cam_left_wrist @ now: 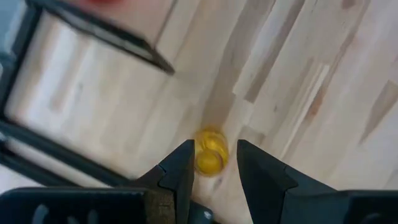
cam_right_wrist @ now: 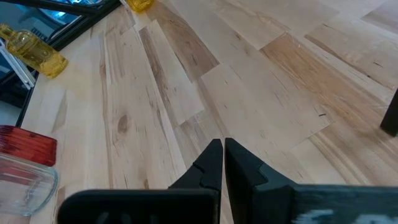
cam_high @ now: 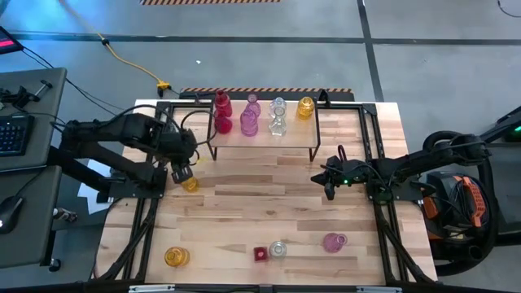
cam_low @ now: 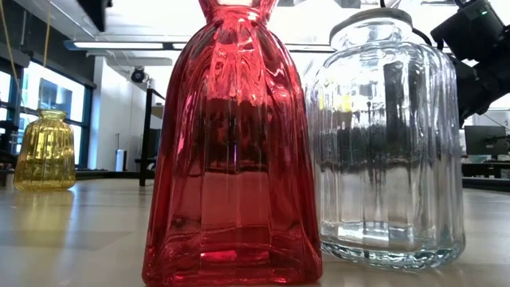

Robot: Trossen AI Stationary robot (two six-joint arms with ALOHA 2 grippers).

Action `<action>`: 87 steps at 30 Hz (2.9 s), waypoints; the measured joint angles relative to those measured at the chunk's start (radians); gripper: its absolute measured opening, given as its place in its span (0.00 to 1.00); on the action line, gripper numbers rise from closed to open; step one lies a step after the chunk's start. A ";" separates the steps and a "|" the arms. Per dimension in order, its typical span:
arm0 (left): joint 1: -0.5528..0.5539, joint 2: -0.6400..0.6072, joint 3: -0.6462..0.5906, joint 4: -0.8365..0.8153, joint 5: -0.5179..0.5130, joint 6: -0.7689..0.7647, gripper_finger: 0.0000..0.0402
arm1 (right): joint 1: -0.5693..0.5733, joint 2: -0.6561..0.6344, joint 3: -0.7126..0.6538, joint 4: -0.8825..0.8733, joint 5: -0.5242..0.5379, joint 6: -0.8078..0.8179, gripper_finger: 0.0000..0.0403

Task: Sort vases onto shelf
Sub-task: Put the top yellow vase on the shelf aligned with the other yellow vase

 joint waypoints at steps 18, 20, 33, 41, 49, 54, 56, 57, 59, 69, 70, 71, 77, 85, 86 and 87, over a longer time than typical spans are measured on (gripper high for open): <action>-0.096 -0.096 -0.306 0.070 0.087 -0.345 0.27 | 0.000 0.000 0.000 0.000 0.000 0.000 0.00; -0.096 -0.096 -0.333 0.076 0.084 -0.370 0.27 | 0.000 0.000 0.000 0.000 0.000 0.000 0.00; -0.095 -0.096 -0.471 0.208 0.096 -0.398 0.27 | 0.000 0.000 0.000 0.000 0.000 0.000 0.00; -0.095 -0.096 -0.556 0.296 0.124 -0.399 0.27 | 0.000 0.000 0.000 0.000 0.000 0.000 0.00; -0.085 -0.096 -0.615 0.345 0.115 -0.407 0.27 | 0.000 0.000 0.000 0.000 0.000 0.000 0.00; -0.068 -0.096 -0.660 0.408 0.116 -0.399 0.27 | 0.000 0.000 0.000 0.000 0.000 0.000 0.00; -0.063 -0.099 -0.671 0.426 0.120 -0.398 0.27 | 0.000 0.000 0.000 0.000 0.000 0.000 0.00; -0.060 -0.099 -0.673 0.426 0.120 -0.397 0.27 | 0.000 0.000 0.000 0.000 0.000 0.000 0.00; -0.057 -0.099 -0.672 0.428 0.120 -0.387 0.27 | 0.000 0.000 0.000 0.000 0.000 0.000 0.00; -0.053 -0.138 -0.677 0.434 0.112 -0.355 0.06 | 0.000 0.000 0.000 0.000 0.000 0.000 0.00; -0.053 -0.143 -0.677 0.432 0.111 -0.354 0.05 | 0.000 0.000 0.000 0.000 0.000 0.000 0.00; -0.054 -0.148 -0.678 0.433 0.112 -0.353 0.05 | 0.000 0.000 0.000 0.000 0.000 0.000 0.00; -0.054 -0.176 -0.677 0.434 0.116 -0.339 0.05 | 0.000 0.000 0.000 0.000 0.000 0.000 0.00; -0.054 -0.179 -0.600 0.433 0.141 -0.222 0.05 | 0.000 0.000 0.000 0.000 0.000 0.000 0.00; -0.054 -0.179 -0.587 0.433 0.141 -0.208 0.05 | 0.000 0.000 0.000 0.000 0.000 0.000 0.00; -0.054 -0.179 -0.574 0.433 0.141 -0.194 0.05 | 0.000 0.000 0.000 0.000 0.000 0.000 0.00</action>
